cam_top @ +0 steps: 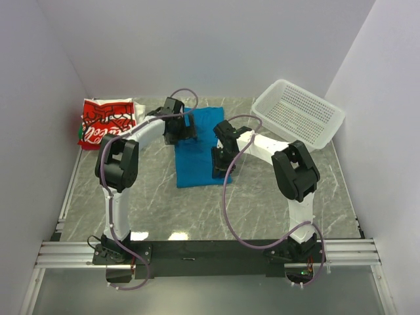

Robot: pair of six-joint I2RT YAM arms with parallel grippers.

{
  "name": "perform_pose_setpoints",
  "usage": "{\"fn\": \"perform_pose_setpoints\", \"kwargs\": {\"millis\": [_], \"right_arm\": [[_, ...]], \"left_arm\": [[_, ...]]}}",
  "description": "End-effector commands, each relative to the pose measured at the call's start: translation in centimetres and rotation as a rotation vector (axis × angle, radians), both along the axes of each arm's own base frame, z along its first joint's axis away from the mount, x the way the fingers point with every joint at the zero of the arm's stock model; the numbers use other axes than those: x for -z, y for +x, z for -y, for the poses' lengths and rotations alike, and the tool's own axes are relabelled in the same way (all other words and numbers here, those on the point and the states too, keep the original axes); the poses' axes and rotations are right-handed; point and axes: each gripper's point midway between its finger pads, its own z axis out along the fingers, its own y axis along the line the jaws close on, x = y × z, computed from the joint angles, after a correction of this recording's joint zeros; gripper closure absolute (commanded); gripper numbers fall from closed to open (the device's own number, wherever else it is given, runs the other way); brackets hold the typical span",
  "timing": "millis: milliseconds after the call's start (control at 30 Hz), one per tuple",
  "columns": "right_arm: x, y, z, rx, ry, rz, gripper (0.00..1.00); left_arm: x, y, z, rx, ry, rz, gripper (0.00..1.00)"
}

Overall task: Fold and stack the t-shirts
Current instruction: Fold the tshirt

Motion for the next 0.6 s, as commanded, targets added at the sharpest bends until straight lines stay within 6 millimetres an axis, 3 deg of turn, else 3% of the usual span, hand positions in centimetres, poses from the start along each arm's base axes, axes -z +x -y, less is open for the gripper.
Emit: {"fn": "perform_pose_setpoints", "kwargs": {"millis": [0,100,233,300,333,367,400,433,467,500,533,567], "right_arm": [[-0.7,0.1,-0.1,0.000,0.012,0.033,0.58],[-0.7,0.0,0.0,0.004,0.007,0.037,0.58],[-1.5,0.2,0.3,0.016,0.012,0.067,0.58],[-2.0,0.2,0.4,0.022,0.015,0.080,0.58],[-2.2,0.3,0.5,0.025,0.013,0.085,0.58],[-2.4,0.3,0.7,0.028,0.008,0.091,0.58],[-3.0,0.4,0.8,0.034,0.015,0.105,0.57],[-3.2,0.5,1.1,0.040,0.015,0.108,0.57],[-3.3,0.5,1.5,0.050,0.007,0.113,0.56],[-3.8,0.6,1.7,0.054,0.007,0.128,0.56],[-4.0,0.7,2.1,0.065,-0.002,0.133,0.55],[-3.9,0.8,2.7,0.073,-0.024,0.141,0.55]], "left_arm": [[-4.2,3.1,-0.1,-0.001,0.018,0.126,0.01],[-5.1,3.9,0.0,-0.010,0.019,0.143,0.01],[-7.4,3.3,0.1,-0.030,-0.022,0.166,0.01],[-7.1,2.0,-0.1,-0.033,-0.031,0.151,0.01],[-8.5,1.3,-0.3,-0.032,-0.047,0.172,0.01],[-7.0,-0.3,-0.8,-0.031,-0.035,0.133,0.01],[-6.9,-1.0,-1.0,-0.028,-0.039,0.134,0.01],[-8.2,-1.9,-1.1,-0.022,-0.059,0.159,0.01],[-6.2,-4.1,-1.5,-0.015,-0.055,0.108,0.01],[-6.3,-4.7,-1.5,-0.019,-0.080,0.116,0.01],[-7.6,-5.7,-1.7,-0.017,-0.103,0.145,0.01],[-5.7,-7.8,-2.2,-0.018,-0.098,0.096,0.01]]}}
